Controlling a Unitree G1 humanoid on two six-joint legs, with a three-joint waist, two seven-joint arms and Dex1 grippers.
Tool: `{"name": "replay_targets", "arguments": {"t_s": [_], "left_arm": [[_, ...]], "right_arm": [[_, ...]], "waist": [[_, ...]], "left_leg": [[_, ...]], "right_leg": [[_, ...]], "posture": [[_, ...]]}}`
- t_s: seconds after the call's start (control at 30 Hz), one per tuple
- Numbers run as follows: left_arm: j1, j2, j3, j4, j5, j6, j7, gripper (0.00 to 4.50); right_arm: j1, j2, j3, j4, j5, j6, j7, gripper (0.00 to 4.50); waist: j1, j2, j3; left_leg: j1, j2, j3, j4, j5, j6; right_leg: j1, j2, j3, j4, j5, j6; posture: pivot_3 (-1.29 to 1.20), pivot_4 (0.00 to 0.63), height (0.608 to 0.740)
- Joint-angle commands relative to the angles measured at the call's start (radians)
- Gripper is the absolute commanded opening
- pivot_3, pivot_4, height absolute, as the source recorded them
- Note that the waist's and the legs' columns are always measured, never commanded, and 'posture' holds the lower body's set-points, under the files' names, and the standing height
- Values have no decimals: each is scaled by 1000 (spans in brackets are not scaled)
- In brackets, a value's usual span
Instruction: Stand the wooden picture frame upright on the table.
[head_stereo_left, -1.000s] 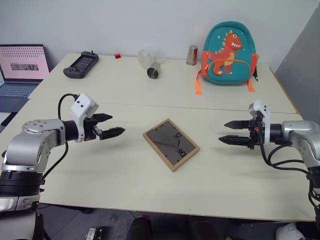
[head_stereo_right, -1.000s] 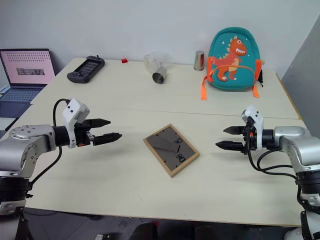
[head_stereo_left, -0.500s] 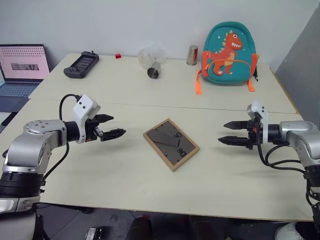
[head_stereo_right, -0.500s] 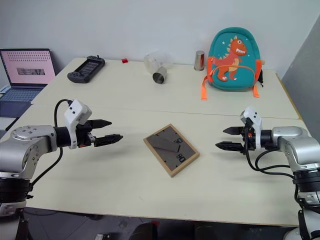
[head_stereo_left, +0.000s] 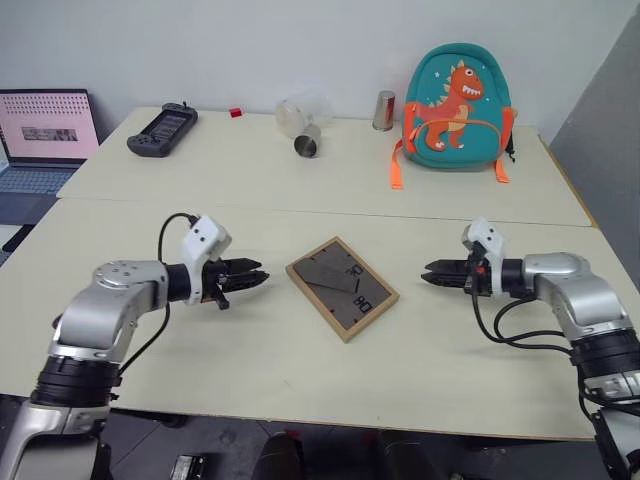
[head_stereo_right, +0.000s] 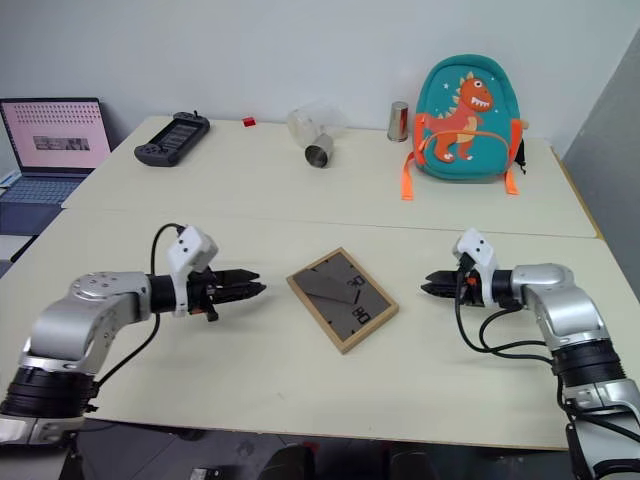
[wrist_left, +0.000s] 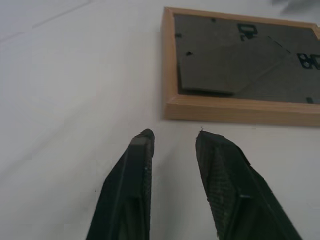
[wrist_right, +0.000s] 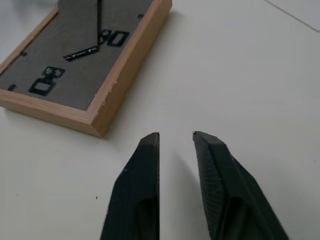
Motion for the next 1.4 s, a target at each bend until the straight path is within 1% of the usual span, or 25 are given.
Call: {"name": "replay_targets", "arguments": {"t_s": [0.03, 0.07, 0.13, 0.27, 0.43, 0.8, 0.9, 0.97, 1.03, 1.13, 1.2, 1.23, 1.3, 1.4], "left_arm": [[-19, -30, -32, -22, 26, -37, 10, 564], [-22, -44, -43, -18, 34, -42, 14, 385], [-33, -72, -60, -3, 45, -52, 18, 48], [-61, -123, -104, 56, 80, -88, 22, 48], [-129, -172, -145, 171, 136, -145, 25, 48], [-284, -299, -179, 413, 229, -291, 23, 48], [-292, -309, -173, 433, 240, -305, 17, 48], [-285, -296, -179, 429, 255, -312, 7, 48], [-273, -272, -177, 417, 265, -313, -4, 48], [-242, -204, -140, 367, 235, -280, -67, 48], [-217, -151, -105, 325, 185, -218, -129, 403], [-205, -126, -90, 303, 153, -172, -162, 504], [-182, -85, -52, 251, 66, -33, -216, 1010], [-166, -56, -10, 218, -27, 137, -242, 1670]], "right_arm": [[-12, 27, 13, -17, -25, -38, -12, 86], [-7, 35, 20, -30, -26, -34, -8, 5], [1, 54, 32, -53, -26, -27, -9, 0], [26, 83, 72, -108, -31, -13, -10, 0], [68, 80, 113, -216, -13, 32, 12, 0], [101, 85, 124, -334, 31, 129, 26, 0], [103, 90, 120, -344, 43, 146, 16, 0], [108, 92, 118, -333, 31, 138, -1, 0], [105, 91, 107, -308, 19, 130, -19, 0], [88, 75, 90, -244, -28, 77, -60, 0], [73, 77, 72, -204, -49, 55, -101, 0], [67, 81, 63, -189, -52, 52, -118, 0], [66, 89, 53, -179, -51, 43, -132, 0], [74, 105, 46, -188, -42, 41, -136, 0]], "waist": [[0, 0, 0], [0, 0, 0], [0, 0, 0], [1, 0, 0], [6, 0, 0], [17, 0, 0], [15, 0, 0], [14, 0, 0], [12, 0, 0], [8, 0, 0], [4, 0, 0], [1, 0, 0], [0, 0, 0], [0, 0, 0]], "left_leg": [[0, 0, 0, 0, 0, 0], [0, 0, 0, 0, 0, 0], [0, 0, 0, 0, 0, 0], [0, 0, -1, 0, 0, 0], [0, -1, -3, 1, 0, 0], [-2, -1, -9, 1, 0, 0], [-2, -1, -9, 1, 0, 0], [-2, -1, -9, 1, 0, 0], [-2, -1, -10, 1, 0, 0], [-2, -1, -10, 1, 1, 0], [-1, -1, -10, 1, 1, 0], [-1, -1, -10, 1, 1, 0], [-2, -1, -10, 0, 1, 0], [-2, -1, -11, 0, 1, 0]], "right_leg": [[0, 0, 0, 0, 0, 0], [0, 0, 0, 0, 0, 0], [0, 0, 0, 0, 0, 0], [0, 0, -1, 1, 0, 0], [2, 0, -3, 1, 0, 0], [3, -1, -10, 0, 0, 0], [3, -1, -11, 0, 0, 0], [2, -1, -11, 0, 0, 0], [2, -1, -11, 0, 0, 0], [2, -1, -11, 0, 0, 0], [2, -1, -11, 0, 0, 0], [2, -1, -11, 1, 0, 0], [2, -1, -11, 1, 0, -1], [2, -1, -12, 1, 0, -1]], "posture": [[0, 150, 740], [0, 150, 740], [0, 150, 740], [0, 150, 740], [0, 150, 740], [0, 150, 740], [0, 150, 740], [0, 150, 740], [0, 150, 740], [0, 150, 740], [0, 150, 740], [0, 150, 740], [0, 150, 740], [0, 150, 740]]}}
